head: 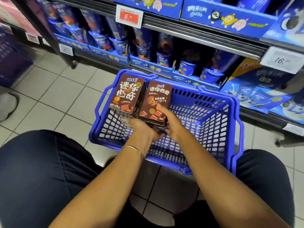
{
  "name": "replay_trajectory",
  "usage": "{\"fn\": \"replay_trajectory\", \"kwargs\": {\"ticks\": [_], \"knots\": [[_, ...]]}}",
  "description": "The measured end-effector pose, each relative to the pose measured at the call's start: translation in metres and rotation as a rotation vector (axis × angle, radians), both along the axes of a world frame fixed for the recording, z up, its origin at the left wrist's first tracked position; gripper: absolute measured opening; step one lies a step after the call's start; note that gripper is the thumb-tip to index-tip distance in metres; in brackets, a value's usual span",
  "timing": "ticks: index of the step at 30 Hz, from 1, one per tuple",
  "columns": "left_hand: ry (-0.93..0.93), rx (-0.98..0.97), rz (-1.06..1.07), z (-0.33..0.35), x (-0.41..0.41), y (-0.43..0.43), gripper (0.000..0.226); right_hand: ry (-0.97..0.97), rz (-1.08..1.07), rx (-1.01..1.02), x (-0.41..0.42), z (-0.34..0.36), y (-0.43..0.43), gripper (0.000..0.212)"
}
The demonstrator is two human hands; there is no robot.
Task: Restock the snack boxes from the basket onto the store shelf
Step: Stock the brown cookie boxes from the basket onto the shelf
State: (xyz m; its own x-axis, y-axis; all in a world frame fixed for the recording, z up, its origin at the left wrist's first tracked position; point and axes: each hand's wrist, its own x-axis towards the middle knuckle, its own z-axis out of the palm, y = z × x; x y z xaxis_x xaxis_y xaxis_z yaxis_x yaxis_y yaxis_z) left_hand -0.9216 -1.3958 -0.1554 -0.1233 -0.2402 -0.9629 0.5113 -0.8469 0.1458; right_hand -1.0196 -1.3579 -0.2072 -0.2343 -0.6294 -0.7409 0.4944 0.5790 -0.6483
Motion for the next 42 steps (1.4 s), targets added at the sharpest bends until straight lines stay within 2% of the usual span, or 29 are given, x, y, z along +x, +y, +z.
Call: {"fn": "replay_trajectory", "kwargs": {"ticks": [2, 5, 8, 13, 15, 18, 20, 24, 27, 32, 37, 39, 42], "knots": [[-0.069, 0.035, -0.022, -0.003, -0.002, 0.0, 0.096, -0.006, 0.006, 0.017, -0.004, -0.004, 0.007, 0.069], [-0.119, 0.038, -0.1, -0.009, -0.002, 0.0, 0.093, -0.043, -0.014, -0.011, -0.011, -0.006, 0.014, 0.084], [-0.158, 0.007, -0.211, -0.014, 0.0, 0.001, 0.082, -0.036, 0.006, -0.03, -0.018, -0.003, 0.02, 0.097], [-0.171, -0.011, -0.352, -0.015, 0.0, 0.007, 0.085, -0.025, -0.091, -0.084, -0.031, -0.006, 0.028, 0.089], [-0.144, -0.036, -0.39, -0.013, 0.0, 0.008, 0.083, 0.035, -0.086, -0.095, -0.036, -0.006, 0.028, 0.089], [-0.105, -0.044, -0.406, -0.014, 0.004, 0.006, 0.068, 0.045, -0.016, -0.109, -0.038, 0.0, 0.022, 0.058], [-0.077, -0.057, -0.366, -0.018, 0.007, 0.005, 0.055, 0.042, -0.03, -0.12, -0.039, 0.002, 0.016, 0.047], [-0.015, -0.074, -0.243, -0.023, 0.01, 0.004, 0.046, 0.016, -0.063, -0.101, -0.038, 0.001, 0.014, 0.053], [0.01, -0.103, -0.276, -0.026, 0.007, 0.007, 0.048, -0.03, -0.085, -0.1, -0.042, 0.0, 0.02, 0.059], [0.056, -0.143, -0.279, -0.03, 0.009, 0.01, 0.036, -0.107, -0.11, -0.112, -0.052, -0.005, 0.035, 0.068], [0.054, -0.17, -0.343, -0.036, 0.008, 0.01, 0.03, -0.183, -0.129, -0.131, -0.055, -0.012, 0.056, 0.069], [0.073, -0.174, -0.389, -0.039, 0.007, 0.011, 0.034, -0.237, -0.182, -0.134, -0.054, -0.016, 0.06, 0.077], [0.133, -0.167, -0.452, -0.042, 0.006, 0.014, 0.043, -0.323, -0.226, -0.158, -0.051, -0.018, 0.064, 0.073]]}}
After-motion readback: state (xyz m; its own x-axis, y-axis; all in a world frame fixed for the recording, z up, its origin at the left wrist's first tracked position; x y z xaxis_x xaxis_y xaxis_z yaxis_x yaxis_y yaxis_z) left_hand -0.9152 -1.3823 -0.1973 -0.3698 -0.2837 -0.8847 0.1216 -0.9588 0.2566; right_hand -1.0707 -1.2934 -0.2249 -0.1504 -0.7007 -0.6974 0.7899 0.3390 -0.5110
